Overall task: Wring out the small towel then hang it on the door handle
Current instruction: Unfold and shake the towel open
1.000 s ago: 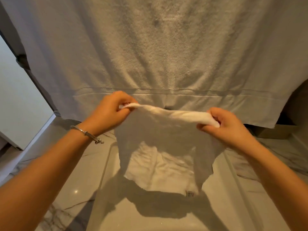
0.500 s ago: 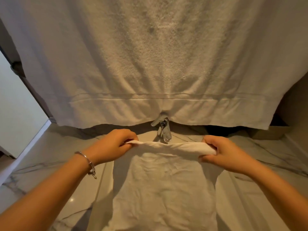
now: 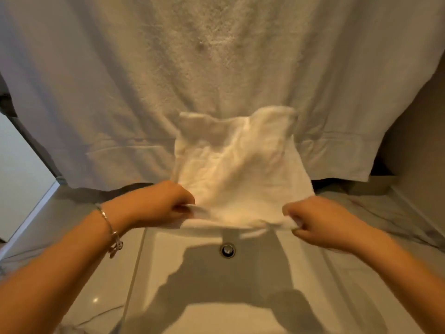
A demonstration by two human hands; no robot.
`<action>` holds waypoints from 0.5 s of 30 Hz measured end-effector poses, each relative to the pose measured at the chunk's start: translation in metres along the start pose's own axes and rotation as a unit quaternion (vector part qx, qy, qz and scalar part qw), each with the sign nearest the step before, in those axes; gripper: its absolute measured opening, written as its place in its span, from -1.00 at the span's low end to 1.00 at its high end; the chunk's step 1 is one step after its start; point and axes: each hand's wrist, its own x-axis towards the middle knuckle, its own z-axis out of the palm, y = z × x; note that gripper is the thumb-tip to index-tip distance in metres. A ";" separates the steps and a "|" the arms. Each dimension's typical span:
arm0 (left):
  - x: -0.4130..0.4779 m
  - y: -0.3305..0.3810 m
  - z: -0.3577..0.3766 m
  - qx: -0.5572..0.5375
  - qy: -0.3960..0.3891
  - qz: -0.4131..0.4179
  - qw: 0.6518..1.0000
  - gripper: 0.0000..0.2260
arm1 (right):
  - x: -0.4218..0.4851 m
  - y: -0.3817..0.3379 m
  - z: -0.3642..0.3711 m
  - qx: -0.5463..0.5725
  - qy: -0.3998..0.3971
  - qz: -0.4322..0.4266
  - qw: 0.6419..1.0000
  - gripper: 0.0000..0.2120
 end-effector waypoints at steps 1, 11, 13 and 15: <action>0.002 -0.004 0.011 -0.031 -0.033 -0.008 0.999 -0.88 | -0.002 0.008 0.008 0.030 -0.047 0.014 0.998 -0.78; 0.016 0.039 0.008 -0.509 0.088 0.022 0.856 -0.79 | -0.057 0.032 -0.024 0.651 0.059 0.098 0.750 -0.69; 0.022 0.050 0.012 -0.530 0.066 0.048 0.844 -0.68 | -0.079 0.028 -0.030 0.695 0.047 0.099 0.710 -0.60; 0.030 0.060 0.014 -0.528 0.042 0.072 0.845 -0.47 | -0.101 0.024 -0.032 0.689 0.065 0.116 0.712 -0.69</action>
